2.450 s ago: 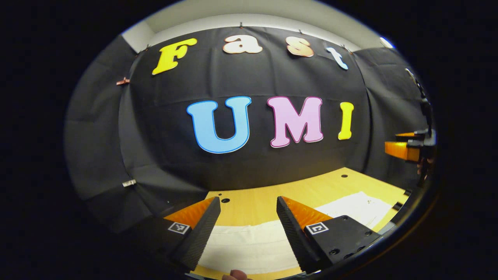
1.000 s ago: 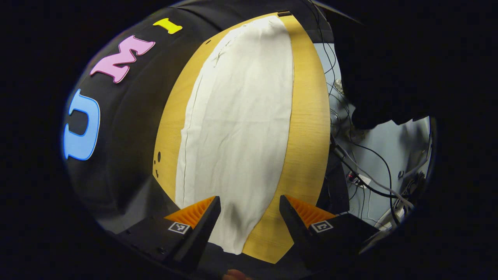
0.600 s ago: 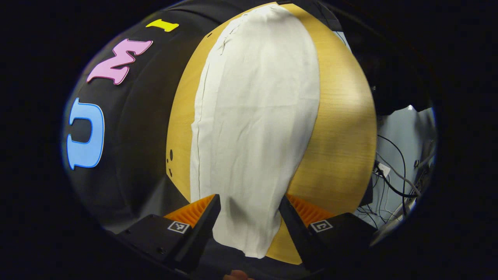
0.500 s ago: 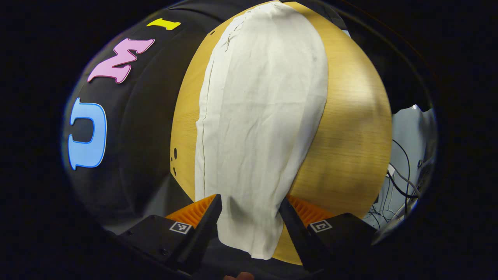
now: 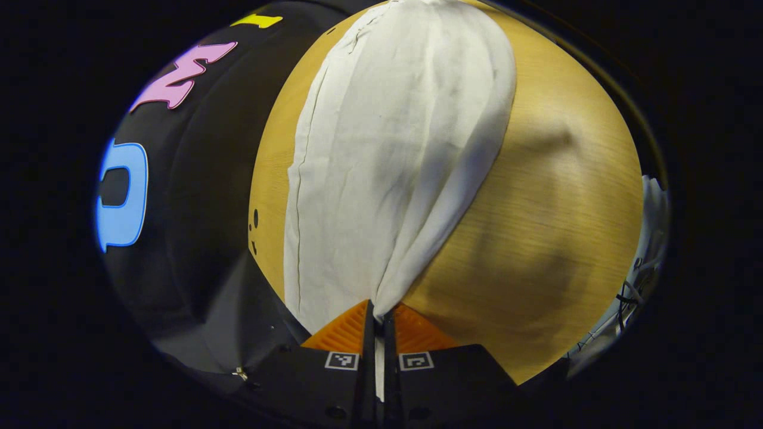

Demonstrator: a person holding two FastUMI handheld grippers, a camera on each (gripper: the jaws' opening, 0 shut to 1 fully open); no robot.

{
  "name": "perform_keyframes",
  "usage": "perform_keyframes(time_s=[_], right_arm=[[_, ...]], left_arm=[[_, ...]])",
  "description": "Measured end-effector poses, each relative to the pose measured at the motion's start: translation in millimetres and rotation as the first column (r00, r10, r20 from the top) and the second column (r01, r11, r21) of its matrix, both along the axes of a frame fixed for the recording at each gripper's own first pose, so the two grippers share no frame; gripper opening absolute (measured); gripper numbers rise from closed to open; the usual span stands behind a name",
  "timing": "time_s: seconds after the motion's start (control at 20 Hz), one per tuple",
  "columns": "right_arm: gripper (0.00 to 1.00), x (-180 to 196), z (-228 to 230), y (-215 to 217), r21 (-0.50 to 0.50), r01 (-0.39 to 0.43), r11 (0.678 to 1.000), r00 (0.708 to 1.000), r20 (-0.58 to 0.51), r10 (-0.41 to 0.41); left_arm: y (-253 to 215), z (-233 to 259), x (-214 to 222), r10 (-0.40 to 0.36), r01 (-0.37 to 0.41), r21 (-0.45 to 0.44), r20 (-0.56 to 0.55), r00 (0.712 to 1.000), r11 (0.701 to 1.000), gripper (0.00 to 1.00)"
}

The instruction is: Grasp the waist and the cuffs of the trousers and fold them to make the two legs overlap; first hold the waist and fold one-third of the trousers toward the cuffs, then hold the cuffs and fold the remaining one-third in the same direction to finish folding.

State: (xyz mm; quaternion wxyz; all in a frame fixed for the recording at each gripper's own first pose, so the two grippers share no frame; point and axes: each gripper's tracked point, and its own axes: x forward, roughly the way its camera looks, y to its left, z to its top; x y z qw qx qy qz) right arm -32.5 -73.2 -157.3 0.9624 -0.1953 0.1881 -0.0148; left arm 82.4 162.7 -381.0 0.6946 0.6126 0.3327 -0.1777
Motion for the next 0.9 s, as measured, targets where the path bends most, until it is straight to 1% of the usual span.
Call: perform_keyframes(time_s=[0.15, 0.25, 0.3, 0.4, 0.45, 0.55, 0.65, 0.8, 0.85, 0.9], right_arm=[[0.97, -1, -35, -13, -0.112, -0.106, 0.988, 0.992, -0.079, 0.097], [0.97, -3, -61, -16, -0.176, -0.184, 0.967, 0.978, -0.132, 0.162], [0.97, -2, -75, -18, -0.208, -0.226, 0.952, 0.968, -0.158, 0.195], [0.96, -4, -107, -25, -0.276, -0.305, 0.912, 0.943, -0.22, 0.249], [0.96, -6, -126, -29, -0.3, -0.351, 0.887, 0.925, -0.261, 0.278], [0.95, -14, -165, -37, -0.338, -0.446, 0.828, 0.877, -0.348, 0.331], [0.95, -20, -194, -46, -0.357, -0.523, 0.774, 0.831, -0.415, 0.371], [0.94, -19, -222, -60, -0.377, -0.596, 0.709, 0.782, -0.474, 0.405], [0.94, -15, -225, -62, -0.392, -0.61, 0.689, 0.775, -0.477, 0.414], [0.92, -6, -228, -62, -0.408, -0.621, 0.669, 0.77, -0.478, 0.423]], left_arm=[[0, 0, 0, 0.062, -0.062, -0.02, -0.009, 0.998, 0.998, 0.11], [-2, -1, 0, 0.097, -0.098, -0.047, -0.02, 0.995, 0.994, 0.11], [-3, 0, -1, 0.102, -0.103, -0.057, -0.025, 0.994, 0.993, 0.1], [-3, -2, 0, 0.1, -0.102, -0.048, -0.038, 0.994, 0.994, 0.1], [-3, -2, 0, 0.105, -0.106, -0.035, -0.044, 0.994, 0.994, 0.1], [-2, -2, 0, 0.133, -0.134, -0.026, -0.051, 0.99, 0.991, 0.1], [-3, -2, -1, 0.18, -0.183, -0.042, -0.062, 0.982, 0.982, 0.1], [-6, -3, 0, 0.239, -0.244, -0.058, -0.079, 0.968, 0.968, 0.1], [-8, -3, 0, 0.249, -0.255, -0.064, -0.083, 0.965, 0.965, 0.1], [-7, -2, 0, 0.257, -0.263, -0.067, -0.084, 0.963, 0.962, 0.1]])
